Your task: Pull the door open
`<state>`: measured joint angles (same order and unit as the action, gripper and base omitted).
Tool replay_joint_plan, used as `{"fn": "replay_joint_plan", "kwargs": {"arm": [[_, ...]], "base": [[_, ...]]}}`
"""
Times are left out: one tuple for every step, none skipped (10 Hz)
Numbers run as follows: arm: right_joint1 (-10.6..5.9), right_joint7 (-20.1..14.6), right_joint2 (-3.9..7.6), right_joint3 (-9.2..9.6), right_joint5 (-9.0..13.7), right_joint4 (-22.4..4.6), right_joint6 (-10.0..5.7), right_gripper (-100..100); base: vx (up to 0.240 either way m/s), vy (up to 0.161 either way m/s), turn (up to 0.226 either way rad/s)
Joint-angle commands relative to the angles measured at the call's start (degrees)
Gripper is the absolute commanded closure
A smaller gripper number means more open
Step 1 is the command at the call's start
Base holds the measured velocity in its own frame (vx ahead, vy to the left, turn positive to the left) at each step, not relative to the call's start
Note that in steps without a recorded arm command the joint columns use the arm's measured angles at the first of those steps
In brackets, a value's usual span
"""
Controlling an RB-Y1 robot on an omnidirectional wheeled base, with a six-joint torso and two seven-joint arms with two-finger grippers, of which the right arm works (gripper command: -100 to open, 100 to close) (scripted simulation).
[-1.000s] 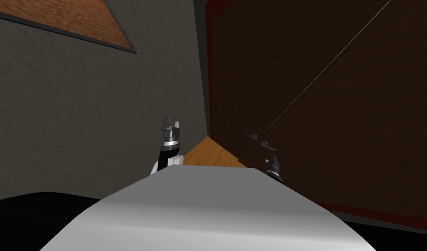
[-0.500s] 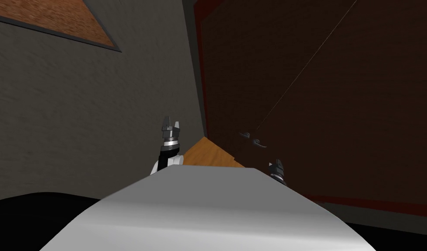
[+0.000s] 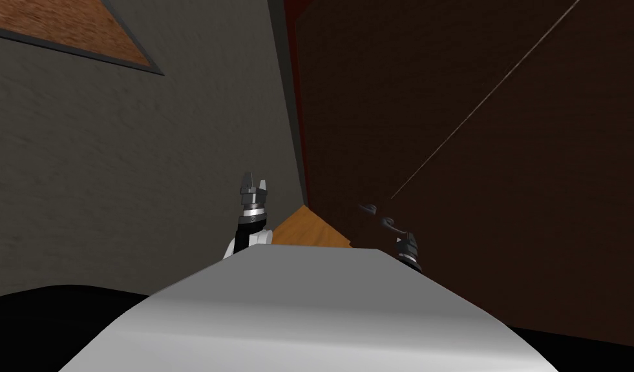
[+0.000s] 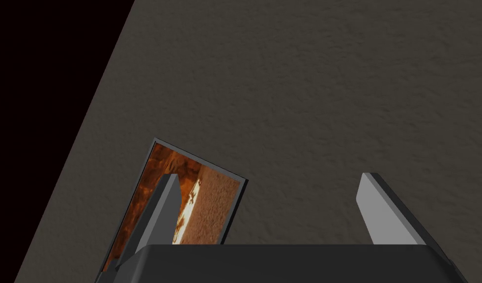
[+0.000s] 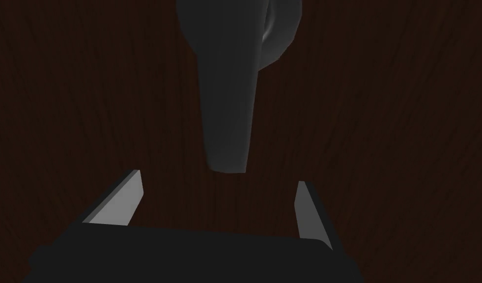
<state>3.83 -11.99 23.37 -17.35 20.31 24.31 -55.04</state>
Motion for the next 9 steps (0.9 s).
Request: {"fn": "replay_joint_plan", "kwargs": {"arm": [[-0.69, 0.25, -0.53, 0.41, -0.27, 1.36, 0.15, -100], [-0.69, 0.25, -0.53, 0.41, -0.27, 1.36, 0.15, -100], [-0.97, 0.16, -0.49, 0.42, -0.28, 0.63, -0.35, -100], [-0.97, 0.16, -0.49, 0.42, -0.28, 0.63, -0.35, 100], [-0.97, 0.16, -0.49, 0.42, -0.28, 0.63, -0.35, 100], [-0.97, 0.16, -0.49, 0.42, -0.28, 0.63, -0.35, 100], [-0.97, 0.16, -0.49, 0.42, -0.28, 0.63, -0.35, 100], [-0.97, 0.16, -0.49, 0.42, -0.28, 0.63, -0.35, 100], [-0.97, 0.16, -0.49, 0.42, -0.28, 0.63, -0.35, 100]], "base": [[0.280, 0.074, 0.161], [0.164, 0.053, 0.044], [0.051, 0.016, -0.001], [0.000, 0.000, 0.000], [-0.024, 0.001, 0.007], [-0.022, -0.008, 0.012], [-0.012, -0.006, 0.017], [0.000, 0.000, 0.000], [0.000, 0.000, 0.000]]}}
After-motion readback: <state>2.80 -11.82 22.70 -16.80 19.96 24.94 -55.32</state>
